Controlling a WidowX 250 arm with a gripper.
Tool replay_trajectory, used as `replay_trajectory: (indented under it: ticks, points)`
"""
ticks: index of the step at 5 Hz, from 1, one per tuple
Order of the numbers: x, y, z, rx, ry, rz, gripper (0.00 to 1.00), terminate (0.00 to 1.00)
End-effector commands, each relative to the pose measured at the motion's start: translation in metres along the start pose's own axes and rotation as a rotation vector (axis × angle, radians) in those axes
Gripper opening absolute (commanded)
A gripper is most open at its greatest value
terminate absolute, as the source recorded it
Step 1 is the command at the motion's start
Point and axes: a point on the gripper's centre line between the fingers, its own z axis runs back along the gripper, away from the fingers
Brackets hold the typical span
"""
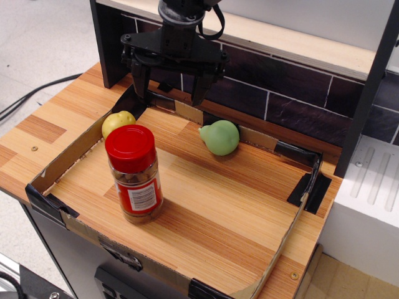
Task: Topple basil bottle
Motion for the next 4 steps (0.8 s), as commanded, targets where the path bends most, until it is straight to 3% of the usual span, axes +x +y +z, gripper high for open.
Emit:
replay_trajectory:
  ticks: [1,3,4]
  points:
    - [0.000,0.000,0.000,0.000,0.000,0.000,1.00,0.00]
    - [-0.004,0.002,0.013,-0.073,-0.040,-0.281,1.00,0.00]
    - [-0.006,0.008,0.026,-0.130,-0.011,-0.357,1.00,0.00]
